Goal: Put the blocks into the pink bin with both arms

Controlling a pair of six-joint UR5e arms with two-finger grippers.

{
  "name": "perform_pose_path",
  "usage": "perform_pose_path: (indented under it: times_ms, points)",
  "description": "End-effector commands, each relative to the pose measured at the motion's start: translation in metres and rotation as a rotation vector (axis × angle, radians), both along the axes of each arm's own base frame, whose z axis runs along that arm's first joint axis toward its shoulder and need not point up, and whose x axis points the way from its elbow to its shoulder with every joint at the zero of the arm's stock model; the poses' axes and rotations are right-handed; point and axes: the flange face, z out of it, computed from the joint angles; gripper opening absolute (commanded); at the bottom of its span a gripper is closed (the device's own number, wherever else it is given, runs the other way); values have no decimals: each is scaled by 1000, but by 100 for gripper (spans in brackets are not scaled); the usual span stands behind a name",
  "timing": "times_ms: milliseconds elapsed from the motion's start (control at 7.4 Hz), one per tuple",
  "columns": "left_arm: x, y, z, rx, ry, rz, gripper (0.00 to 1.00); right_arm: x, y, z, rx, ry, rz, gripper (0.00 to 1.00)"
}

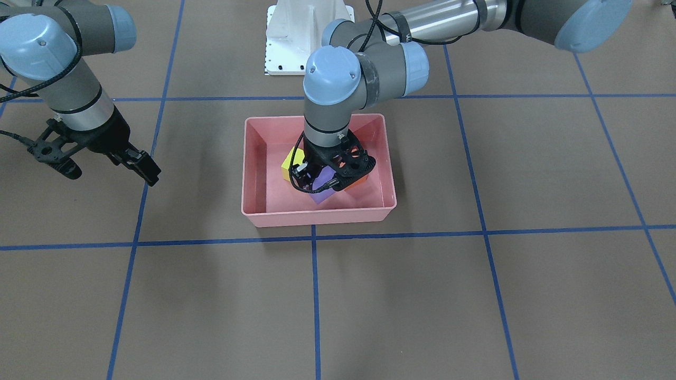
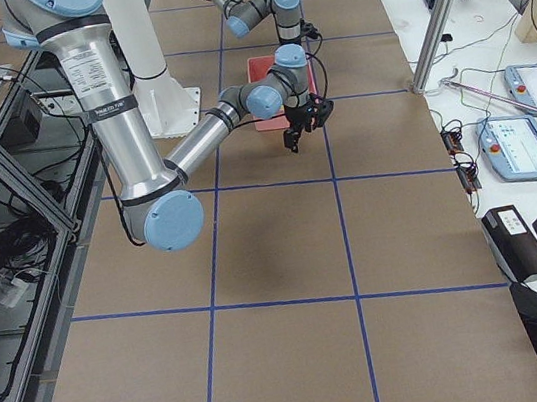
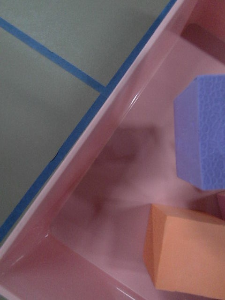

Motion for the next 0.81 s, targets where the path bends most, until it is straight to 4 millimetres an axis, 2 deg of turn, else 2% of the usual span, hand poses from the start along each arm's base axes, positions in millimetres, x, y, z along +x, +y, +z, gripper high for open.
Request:
perform_pose_path:
  times_ms: [0, 135, 270, 405, 541, 676]
  points:
    - [-5, -5, 1, 7, -5, 1, 100, 1, 0, 1, -1, 2, 2, 99]
    - [-29, -12, -15, 23, 27, -20, 100, 8, -3, -2, 4, -3, 12, 100]
    - [-73, 0, 3, 74, 53, 22, 100, 26, -6, 10, -14, 2, 34, 99]
    - [-121, 26, 29, 177, 74, 115, 100, 46, -8, 19, 23, 16, 8, 100]
    - [-171, 55, 65, 261, 66, 166, 100, 78, -8, 39, 64, 38, -37, 100]
    - [-228, 62, 103, 347, 35, 215, 100, 117, -11, 58, 85, 29, -80, 100]
